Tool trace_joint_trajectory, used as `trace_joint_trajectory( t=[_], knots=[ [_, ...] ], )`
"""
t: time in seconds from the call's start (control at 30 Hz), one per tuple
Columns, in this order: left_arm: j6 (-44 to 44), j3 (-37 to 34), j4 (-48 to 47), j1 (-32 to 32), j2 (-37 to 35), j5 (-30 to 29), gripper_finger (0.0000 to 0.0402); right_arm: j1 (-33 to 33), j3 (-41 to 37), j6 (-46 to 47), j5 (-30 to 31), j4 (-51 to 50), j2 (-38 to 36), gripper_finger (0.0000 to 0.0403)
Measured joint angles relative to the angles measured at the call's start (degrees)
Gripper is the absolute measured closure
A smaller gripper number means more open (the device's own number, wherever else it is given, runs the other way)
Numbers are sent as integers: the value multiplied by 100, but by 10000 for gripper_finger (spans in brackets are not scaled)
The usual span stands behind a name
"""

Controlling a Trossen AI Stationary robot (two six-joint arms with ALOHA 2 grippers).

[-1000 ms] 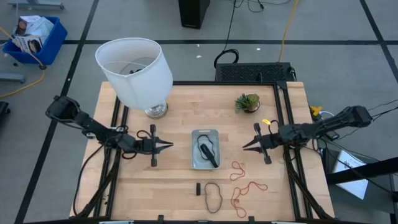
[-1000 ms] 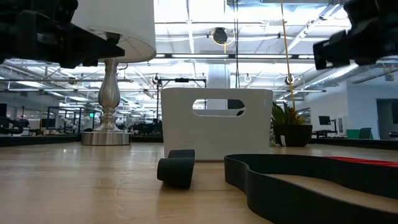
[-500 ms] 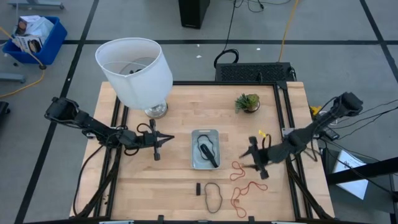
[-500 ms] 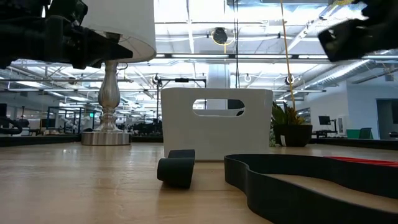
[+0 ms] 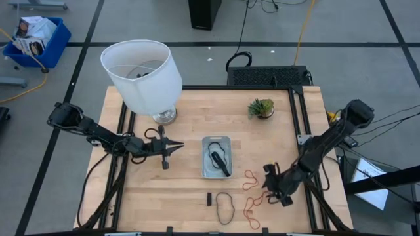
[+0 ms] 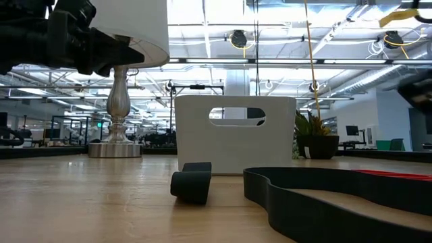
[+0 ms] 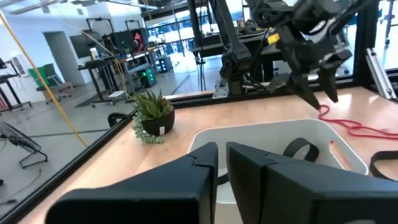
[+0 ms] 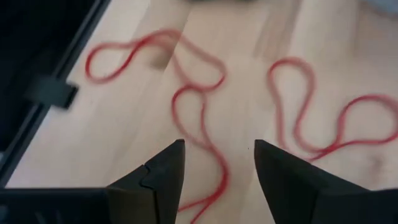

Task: Pick and place rubber bands into bin
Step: Put the middle right red rubber band into the gray bin

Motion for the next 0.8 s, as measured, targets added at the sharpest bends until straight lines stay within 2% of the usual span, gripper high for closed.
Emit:
trace_joint_trajectory(
  t=[0.2,0.37,0.47,0.8],
  knots=[
    [-83,2,0,0,0,0,360,217,301,-68,-89,15,578,220],
    [-98,2,-2,0,0,0,360,205,429,-454,365,6,1062,232],
    [-131,2,-2,0,0,0,360,205,473,-613,347,19,1303,240],
    [-142,2,-4,0,0,0,360,205,489,-641,236,54,1492,260]
  ],
)
